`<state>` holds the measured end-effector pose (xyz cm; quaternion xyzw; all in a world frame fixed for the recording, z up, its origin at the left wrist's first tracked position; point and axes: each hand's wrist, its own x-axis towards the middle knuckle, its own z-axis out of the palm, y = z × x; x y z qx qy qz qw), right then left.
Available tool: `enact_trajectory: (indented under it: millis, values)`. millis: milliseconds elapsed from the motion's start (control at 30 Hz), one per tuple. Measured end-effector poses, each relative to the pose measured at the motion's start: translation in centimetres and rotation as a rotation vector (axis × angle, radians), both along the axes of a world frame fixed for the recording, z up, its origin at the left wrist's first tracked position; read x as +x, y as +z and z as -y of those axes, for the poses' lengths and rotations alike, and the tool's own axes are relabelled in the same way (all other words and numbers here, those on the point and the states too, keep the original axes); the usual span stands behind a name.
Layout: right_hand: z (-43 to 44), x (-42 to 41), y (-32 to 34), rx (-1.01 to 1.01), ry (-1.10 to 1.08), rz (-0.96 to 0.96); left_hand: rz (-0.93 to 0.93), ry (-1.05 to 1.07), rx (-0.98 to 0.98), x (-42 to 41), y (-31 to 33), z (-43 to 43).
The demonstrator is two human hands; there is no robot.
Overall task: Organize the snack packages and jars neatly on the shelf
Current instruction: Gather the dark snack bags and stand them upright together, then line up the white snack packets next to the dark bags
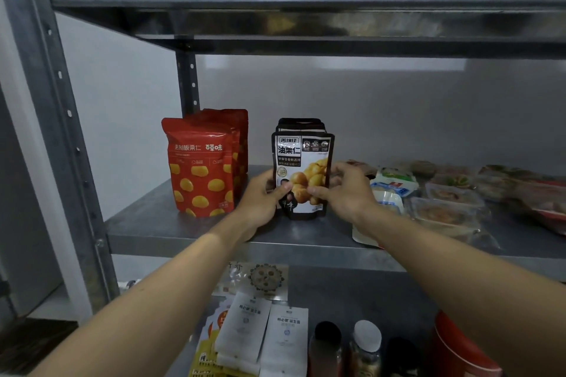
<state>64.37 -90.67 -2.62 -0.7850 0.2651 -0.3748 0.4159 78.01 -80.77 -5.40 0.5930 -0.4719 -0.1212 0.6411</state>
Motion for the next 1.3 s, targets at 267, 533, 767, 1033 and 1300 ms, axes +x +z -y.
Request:
enact_trajectory:
  millis: [267,533,767,1033,1300]
  values:
    - [-0.4,0.2,0.0,-0.010,-0.001,-0.014,0.017,0.022,0.012,0.0,0.0,-0.5]
    - [-0.5,-0.8,0.8,-0.030,0.027,-0.100,0.037,0.071,0.065,-0.7,0.7,-1.6]
    - [-1.7,-4.6,3.1,-0.388,-0.066,-0.380,0.140,0.202,0.202,-0.5,1.8,-4.5]
    - [-3.1,-9.7,4.6,-0.608,-0.062,-0.751,0.745,0.342,0.370,-5.3,3.6,-8.7]
    - [-2.4,-15.0,4.3,-0.758,-0.005,-0.766,0.977,0.440,0.449,-13.7,3.4,-6.7]
